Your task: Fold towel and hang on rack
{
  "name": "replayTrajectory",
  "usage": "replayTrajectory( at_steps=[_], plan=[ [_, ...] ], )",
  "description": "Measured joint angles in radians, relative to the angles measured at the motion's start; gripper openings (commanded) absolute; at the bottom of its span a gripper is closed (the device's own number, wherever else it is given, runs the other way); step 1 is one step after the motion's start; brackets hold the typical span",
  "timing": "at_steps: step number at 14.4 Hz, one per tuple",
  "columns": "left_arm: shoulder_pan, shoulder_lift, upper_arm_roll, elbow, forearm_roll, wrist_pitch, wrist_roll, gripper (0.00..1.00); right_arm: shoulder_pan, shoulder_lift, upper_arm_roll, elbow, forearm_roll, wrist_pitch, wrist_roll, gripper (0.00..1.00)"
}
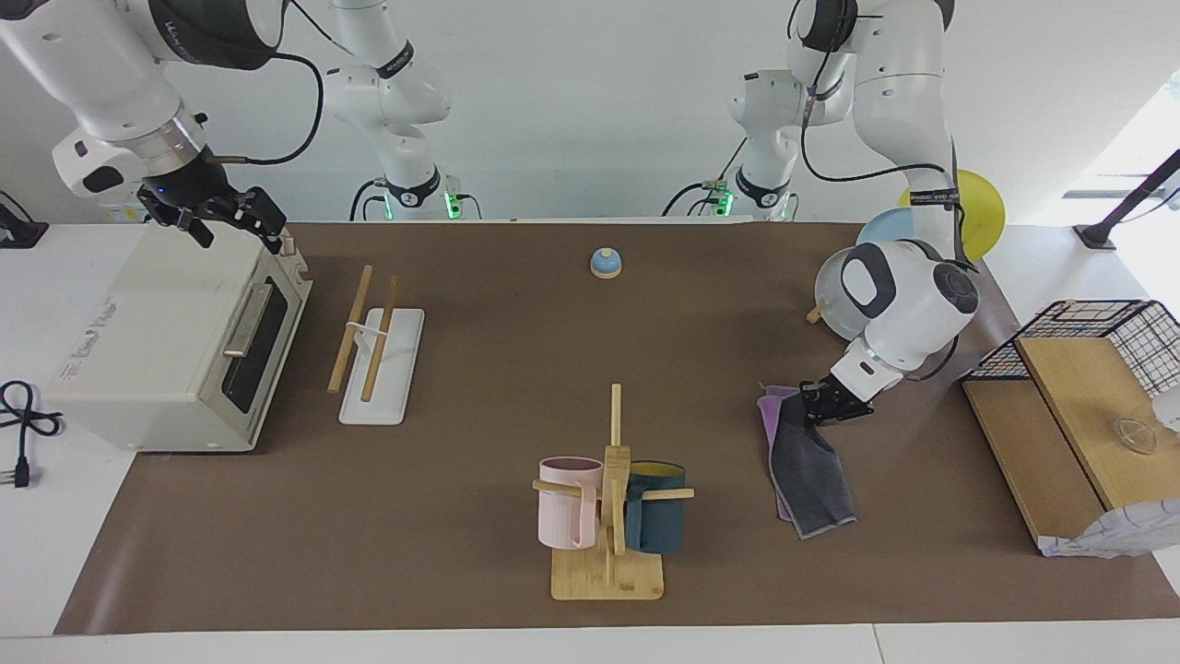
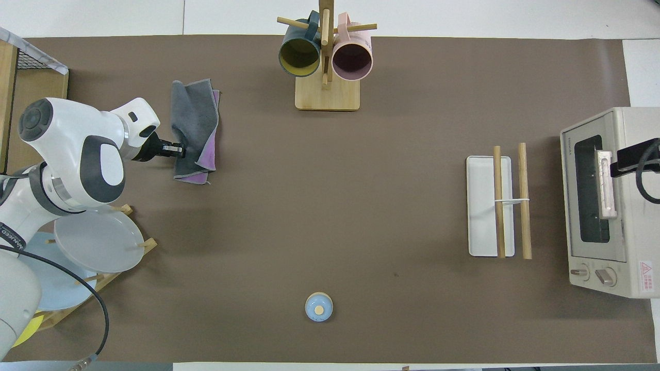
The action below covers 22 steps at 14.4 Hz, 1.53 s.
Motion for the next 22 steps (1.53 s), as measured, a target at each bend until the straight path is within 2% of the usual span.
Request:
replayTrajectory(
  at_steps=[4, 11, 14, 17, 19, 22],
  plan=[
    [0.0, -0.003, 0.0, 0.019, -0.012, -0.036, -0.049, 0.0, 0.0, 0.0, 0.0, 0.0, 0.0, 0.0, 0.0, 1.0],
    [-0.004, -0.118, -0.005, 0.187, -0.014, -0.353, -0.453, 0.0, 0.004, 0.0, 0.007, 0.0, 0.0, -0.003, 0.0, 1.0],
    [-0.032, -0.19, -0.019, 0.196, -0.022, -0.401, -0.727, 0.0, 0.005, 0.0, 0.011, 0.0, 0.024, -0.003, -0.023, 1.0],
    [-0.093, -0.275, -0.033, 0.198, -0.05, -0.416, -1.066, 0.0, 0.014, -0.001, 0.012, -0.005, 0.146, 0.009, 0.031, 1.0],
    [-0.15, -0.334, -0.04, 0.199, -0.06, -0.419, -1.31, 0.0, 0.03, -0.004, 0.013, -0.02, 0.255, 0.033, 0.181, 1.0],
    [-0.227, -0.402, -0.057, 0.206, -0.08, -0.418, -1.696, 0.0, 0.097, -0.008, 0.015, -0.047, 0.413, 0.116, 0.503, 1.0]
  ],
)
